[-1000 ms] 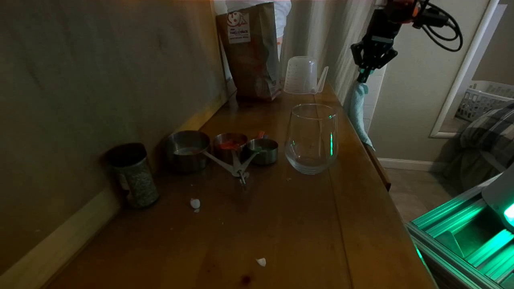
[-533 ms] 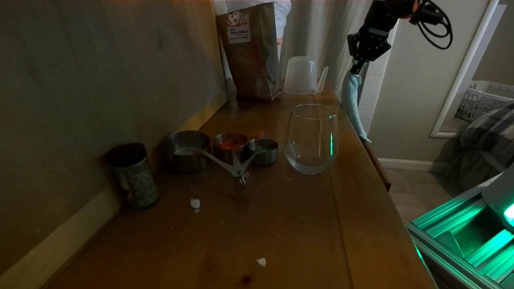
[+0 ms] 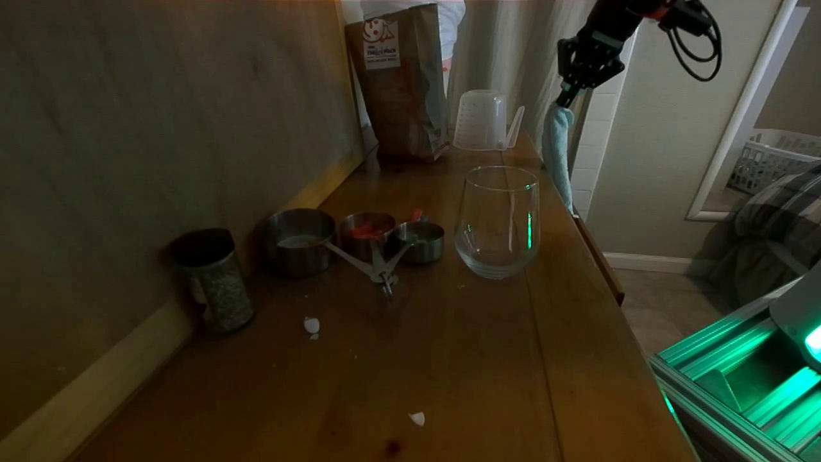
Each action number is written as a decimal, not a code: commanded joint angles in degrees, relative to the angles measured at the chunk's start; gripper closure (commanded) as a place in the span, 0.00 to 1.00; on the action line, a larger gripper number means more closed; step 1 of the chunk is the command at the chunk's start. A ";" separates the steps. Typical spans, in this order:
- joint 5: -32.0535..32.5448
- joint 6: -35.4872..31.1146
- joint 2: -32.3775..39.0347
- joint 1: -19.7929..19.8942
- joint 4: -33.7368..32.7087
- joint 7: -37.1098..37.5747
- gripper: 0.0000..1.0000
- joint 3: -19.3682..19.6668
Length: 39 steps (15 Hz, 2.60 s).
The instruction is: Move the towel to the top drawer on the right, then close the drawer
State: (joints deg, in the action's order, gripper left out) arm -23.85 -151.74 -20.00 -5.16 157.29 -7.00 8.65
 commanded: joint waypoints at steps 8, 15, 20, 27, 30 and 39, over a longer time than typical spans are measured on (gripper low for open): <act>-10.61 -0.31 6.06 -0.61 0.07 -12.69 0.98 6.69; -7.73 -0.09 11.02 1.51 0.21 -11.26 0.50 3.79; -3.83 -0.77 13.07 3.77 0.19 -8.79 0.16 1.49; 1.95 -0.80 14.07 10.06 0.20 -8.15 0.25 3.62; -0.82 -0.88 16.24 10.98 -0.59 -10.56 0.39 4.72; -20.36 -1.01 26.45 10.80 -5.53 -22.10 0.98 6.27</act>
State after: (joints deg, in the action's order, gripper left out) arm -38.23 -152.18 1.36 5.42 155.16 -25.54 15.10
